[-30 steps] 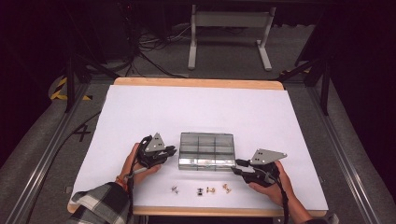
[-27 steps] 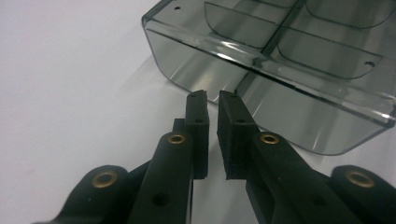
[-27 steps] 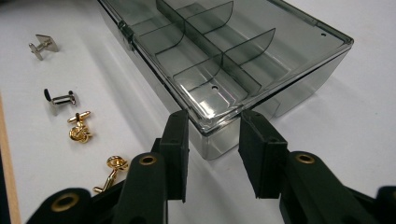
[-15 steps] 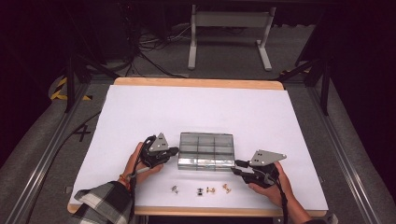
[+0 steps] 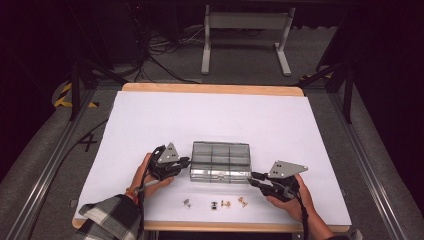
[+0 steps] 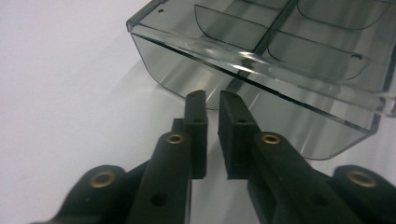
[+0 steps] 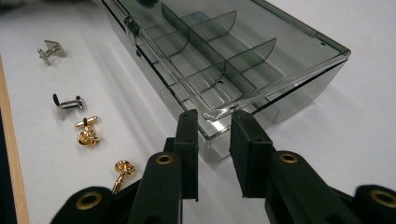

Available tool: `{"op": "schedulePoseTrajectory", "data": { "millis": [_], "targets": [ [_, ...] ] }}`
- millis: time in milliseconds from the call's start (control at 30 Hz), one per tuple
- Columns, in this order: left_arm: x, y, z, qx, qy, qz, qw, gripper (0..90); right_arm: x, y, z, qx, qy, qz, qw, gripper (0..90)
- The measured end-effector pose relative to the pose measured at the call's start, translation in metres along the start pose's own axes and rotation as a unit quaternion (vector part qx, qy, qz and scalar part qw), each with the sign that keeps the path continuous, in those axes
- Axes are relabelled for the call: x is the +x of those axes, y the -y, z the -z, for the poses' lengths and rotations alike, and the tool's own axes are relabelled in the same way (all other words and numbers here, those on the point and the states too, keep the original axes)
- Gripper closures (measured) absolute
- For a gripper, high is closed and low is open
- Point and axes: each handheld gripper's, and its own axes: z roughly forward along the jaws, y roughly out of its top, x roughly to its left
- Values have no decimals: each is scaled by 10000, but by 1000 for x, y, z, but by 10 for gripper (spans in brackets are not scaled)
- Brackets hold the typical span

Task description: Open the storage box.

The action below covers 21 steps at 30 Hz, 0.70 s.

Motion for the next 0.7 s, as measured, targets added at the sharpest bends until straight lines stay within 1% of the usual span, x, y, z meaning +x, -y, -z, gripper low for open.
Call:
{"op": "schedulePoseTrajectory", "data": {
  "millis": [67, 100, 133, 200, 233, 267, 333, 367, 433, 467, 533, 600, 667, 700],
  "targets": [
    [0, 2, 1, -19, 16, 7, 10000, 749, 0, 0, 0, -12, 9, -7, 10000, 741],
    [-1, 3, 2, -11, 7, 14, 10000, 749, 1, -1, 0, -15, 27, 30, 10000, 740],
    [-2, 4, 3, -1, -47, 8, 10000, 714, 1, -1, 1, -40, 24, 26, 10000, 743],
    [-3, 6, 6, -30, 8, -24, 10000, 692, 0, -2, 3, -108, 28, 24, 9999, 748],
    [-3, 6, 7, -62, -27, -36, 10000, 675, 0, -3, 3, -121, 48, 40, 9999, 750],
    [-4, 7, 10, -74, -107, -41, 9999, 652, 0, -3, 4, -144, 74, 54, 9999, 752],
    [-4, 7, 15, -240, -133, -10, 9996, 574, -1, -5, 6, -207, 94, 63, 9997, 758],
    [-4, 7, 17, -304, -129, -9, 9995, 512, -1, -6, 7, -245, 123, 73, 9996, 760],
    [-5, 6, 20, -365, -151, -72, 9992, 456, -2, -7, 8, -291, 157, 79, 9994, 766],
    [-6, 6, 22, -416, -164, -71, 9990, 428, -2, -7, 8, -293, 161, 99, 9994, 766],
    [-7, 4, 25, -532, -124, -38, 9985, 391, -2, -9, 6, -293, 175, 149, 9993, 772],
    [-9, 2, 27, -619, -131, -52, 9980, 383, -2, -9, 6, -298, 196, 165, 9992, 775],
    [-10, 0, 28, -647, -118, -56, 9978, 352, -2, -10, 7, -324, 209, 167, 9991, 778],
    [-11, -3, 27, -631, -135, -72, 9979, 338, -2, -11, 7, -364, 272, 210, 9987, 781]
  ]
}}
